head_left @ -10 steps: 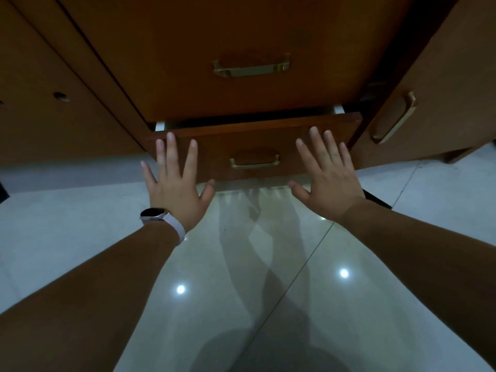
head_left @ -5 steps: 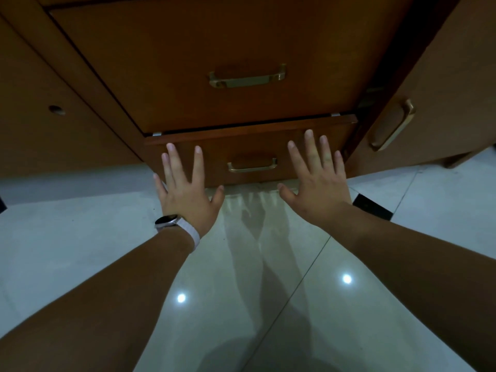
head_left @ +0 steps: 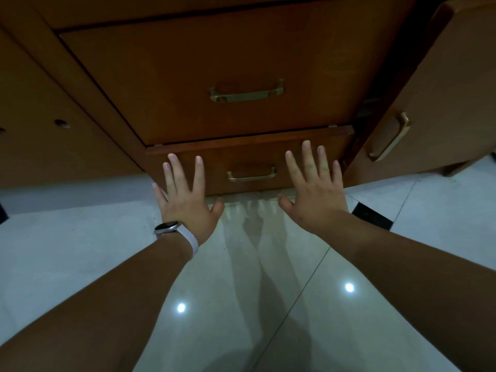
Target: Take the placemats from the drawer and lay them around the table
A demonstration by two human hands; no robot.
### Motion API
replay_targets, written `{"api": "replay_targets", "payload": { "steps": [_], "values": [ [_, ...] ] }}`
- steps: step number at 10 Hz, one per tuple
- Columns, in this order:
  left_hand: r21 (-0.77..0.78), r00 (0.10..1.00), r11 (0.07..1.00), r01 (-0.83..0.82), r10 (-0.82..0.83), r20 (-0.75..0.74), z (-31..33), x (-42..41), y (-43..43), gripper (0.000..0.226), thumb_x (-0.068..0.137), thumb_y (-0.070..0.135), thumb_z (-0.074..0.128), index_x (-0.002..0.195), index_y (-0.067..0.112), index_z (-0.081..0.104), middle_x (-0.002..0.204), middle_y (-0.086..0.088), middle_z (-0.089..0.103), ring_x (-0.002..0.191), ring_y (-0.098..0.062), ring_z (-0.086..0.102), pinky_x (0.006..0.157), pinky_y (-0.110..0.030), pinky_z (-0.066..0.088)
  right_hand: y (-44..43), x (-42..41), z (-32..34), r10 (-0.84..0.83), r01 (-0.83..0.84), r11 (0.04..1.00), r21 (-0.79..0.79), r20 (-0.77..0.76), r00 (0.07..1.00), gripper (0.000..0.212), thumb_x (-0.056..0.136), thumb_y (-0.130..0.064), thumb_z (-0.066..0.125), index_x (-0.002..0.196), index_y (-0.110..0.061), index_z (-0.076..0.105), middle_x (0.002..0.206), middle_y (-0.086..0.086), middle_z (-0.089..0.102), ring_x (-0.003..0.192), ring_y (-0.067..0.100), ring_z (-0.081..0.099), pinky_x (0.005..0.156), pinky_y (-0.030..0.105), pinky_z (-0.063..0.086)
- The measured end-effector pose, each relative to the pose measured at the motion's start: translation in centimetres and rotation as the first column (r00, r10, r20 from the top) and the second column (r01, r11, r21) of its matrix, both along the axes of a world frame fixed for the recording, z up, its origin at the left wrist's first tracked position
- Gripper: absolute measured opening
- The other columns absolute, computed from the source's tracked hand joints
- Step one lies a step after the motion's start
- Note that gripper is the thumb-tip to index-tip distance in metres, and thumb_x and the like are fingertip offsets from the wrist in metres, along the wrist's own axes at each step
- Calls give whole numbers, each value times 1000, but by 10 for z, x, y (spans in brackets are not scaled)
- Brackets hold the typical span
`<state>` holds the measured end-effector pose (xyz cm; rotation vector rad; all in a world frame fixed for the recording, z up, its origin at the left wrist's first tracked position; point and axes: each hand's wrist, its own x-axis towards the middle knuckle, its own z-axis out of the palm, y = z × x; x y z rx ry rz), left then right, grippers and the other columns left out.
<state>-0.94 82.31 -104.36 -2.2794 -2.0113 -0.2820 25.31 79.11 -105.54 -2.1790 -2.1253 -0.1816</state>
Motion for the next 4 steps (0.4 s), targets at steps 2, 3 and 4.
{"api": "replay_targets", "payload": {
  "steps": [2, 3, 4],
  "values": [
    [-19, 1000, 1000, 18, -19, -25, 17, -3, -11, 98, 78, 49, 65, 154, 29, 5, 161, -17, -6, 147, -39, 6, 111, -62, 13, -12, -1, 20, 49, -48, 997, -64, 24, 999, 85, 87, -60, 40, 156, -26, 5, 159, 10, -28, 150, 33, -2, 117, 55, 11],
    [33, 995, 996, 87, -88, 45, 31, -11, -17, 82, 82, 38, 64, 151, 23, 23, 159, -19, 17, 144, -41, 17, 109, -61, 23, -22, 2, 38, 145, -145, 989, 5, -37, 989, 72, 86, -44, 56, 150, -18, 34, 163, 14, 14, 145, 32, 26, 114, 51, 24],
    [50, 965, 965, 259, -261, 37, 47, -16, -23, 63, 84, 33, 59, 142, 14, 43, 147, -19, 41, 134, -41, 37, 101, -56, 37, -29, 7, 65, 158, -148, 985, 89, -118, 980, 65, 85, -38, 60, 144, -16, 44, 146, 15, 46, 131, 32, 43, 109, 49, 31]
  ]
}}
